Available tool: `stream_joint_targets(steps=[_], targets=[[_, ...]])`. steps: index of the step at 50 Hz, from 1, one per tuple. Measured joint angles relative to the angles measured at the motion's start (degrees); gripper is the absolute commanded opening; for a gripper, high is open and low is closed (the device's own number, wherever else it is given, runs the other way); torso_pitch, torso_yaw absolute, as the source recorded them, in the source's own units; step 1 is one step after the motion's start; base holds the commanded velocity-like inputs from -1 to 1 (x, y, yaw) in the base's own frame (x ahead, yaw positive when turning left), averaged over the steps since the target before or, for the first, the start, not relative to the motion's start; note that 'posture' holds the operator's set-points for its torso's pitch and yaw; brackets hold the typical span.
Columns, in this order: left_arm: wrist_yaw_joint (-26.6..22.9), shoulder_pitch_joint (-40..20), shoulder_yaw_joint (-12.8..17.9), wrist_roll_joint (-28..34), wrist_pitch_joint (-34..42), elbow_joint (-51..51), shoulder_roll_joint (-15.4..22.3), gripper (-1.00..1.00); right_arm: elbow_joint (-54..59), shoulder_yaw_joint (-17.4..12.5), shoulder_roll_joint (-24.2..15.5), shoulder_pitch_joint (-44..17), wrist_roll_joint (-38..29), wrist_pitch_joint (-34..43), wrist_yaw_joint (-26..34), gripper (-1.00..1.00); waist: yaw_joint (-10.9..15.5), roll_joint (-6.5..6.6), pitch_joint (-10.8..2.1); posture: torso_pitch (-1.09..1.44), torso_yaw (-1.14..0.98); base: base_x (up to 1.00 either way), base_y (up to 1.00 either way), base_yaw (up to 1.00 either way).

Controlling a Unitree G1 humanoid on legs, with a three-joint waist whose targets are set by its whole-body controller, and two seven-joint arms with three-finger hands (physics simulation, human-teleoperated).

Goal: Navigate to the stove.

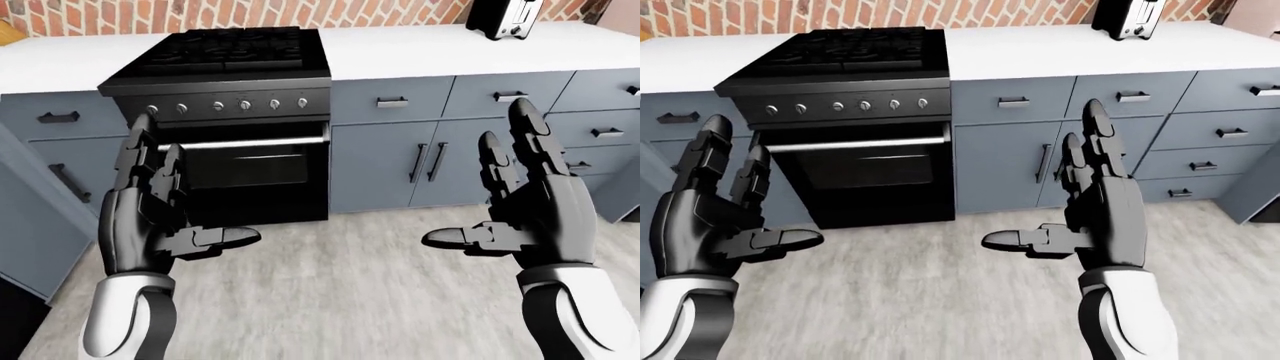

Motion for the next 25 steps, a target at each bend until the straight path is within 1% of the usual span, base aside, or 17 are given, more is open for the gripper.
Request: stream_joint_targets(steps=[3,5,6,7,8,10,11,13,15,16,17,18,19,21,25], targets=[[-0.3,0.0,-0.2,0.0,-0.6,0.3,0.0,1.0,-0.9,0.0,0.0,-0.4,0.0,-0.4,-0.1,1.0,-0.1,-1.83,0.23,0.0,0.0,0.0,0.4,0.0],[-0.3,0.0,-0.3,0.1,-0.6,0.2,0.0,1.0,-0.9,0.1,0.0,-0.4,0.1,-0.7,0.0,1.0,-0.2,-3.4,0.16,0.0,0.0,0.0,0.4,0.0],[-0.3,-0.1,-0.5,0.1,-0.4,0.0,-0.3,1.0,-0.7,-0.1,-0.3,-0.3,0.1,-0.8,0.0,1.0,-0.7,-3.19,0.07,0.0,0.0,0.0,0.4,0.0],[-0.3,0.2,-0.8,0.0,-0.2,0.0,-0.5,1.0,-0.2,-0.3,-0.2,-0.1,0.0,-0.8,0.0,1.0,-1.1,-2.74,0.49,0.0,0.0,0.0,0.4,0.0],[-0.4,0.3,-1.1,-0.1,0.2,0.2,-0.5,1.0,0.3,-0.5,-0.1,0.3,-0.2,-0.5,-0.1,1.0,-1.0,-2.86,0.48,0.0,0.0,0.0,0.41,0.0],[-0.5,0.4,-1.3,-0.2,0.9,0.3,-0.5,1.0,1.1,-0.7,-0.1,0.6,-0.5,-0.1,-0.3,1.0,-0.8,-3.17,-0.32,0.0,0.0,0.0,0.4,0.0],[-0.5,0.3,-1.2,-0.2,1.0,0.0,-0.4,1.0,1.2,-0.6,-0.1,0.5,-0.7,-0.2,-0.3,1.0,-0.7,-2.87,-0.61,0.0,0.0,0.0,0.41,0.0],[-0.5,-0.2,-0.9,-0.2,0.7,-0.7,-0.3,1.0,0.8,-0.7,-0.2,0.1,-0.6,-0.4,-0.3,1.0,-0.7,-1.37,-0.39,0.0,0.0,0.0,0.4,0.0],[-0.5,-0.4,-1.0,-0.1,0.2,-1.2,-0.3,1.0,0.0,-0.8,-0.3,-0.4,-0.5,-0.2,-0.4,1.0,-1.0,0.65,0.15,0.0,0.0,0.0,0.41,0.0],[-0.5,-0.5,-1.1,-0.1,0.2,-1.2,-0.3,1.0,-0.1,-0.9,-0.4,-0.4,-0.4,-0.2,-0.5,1.0,-1.1,1.77,0.13,0.0,0.0,0.0,0.41,0.0],[-0.6,-0.6,-1.2,-0.2,0.1,-1.1,-0.3,1.0,0.0,-0.8,-0.4,-0.5,-0.4,-0.3,-0.5,1.0,-1.0,3.2,-0.17,0.0,0.0,0.0,0.41,0.0],[-0.6,-0.6,-0.9,-0.2,0.2,-0.9,0.0,1.0,0.1,-0.5,-0.1,-0.7,-0.4,-0.3,-0.4,1.0,-0.6,3.92,-0.66,0.0,0.0,0.0,0.4,0.0],[-0.5,-0.4,-0.4,-0.1,0.1,-0.4,0.1,1.0,0.3,0.1,0.2,-0.5,-0.2,-0.2,-0.3,1.0,-0.2,3.26,-0.46,0.0,0.0,0.0,0.41,0.0],[-0.2,0.3,0.2,0.3,0.3,0.6,-0.1,1.0,0.6,0.8,0.2,-0.1,0.2,0.5,0.0,1.0,0.3,2.74,-0.21,0.0,0.0,0.0,0.41,0.0],[-0.1,0.2,-0.4,0.6,0.4,0.3,-0.2,1.0,0.6,0.2,0.0,0.0,-0.1,0.1,0.0,1.0,0.0,-0.09,0.06,0.0,0.0,0.0,0.4,0.0]])
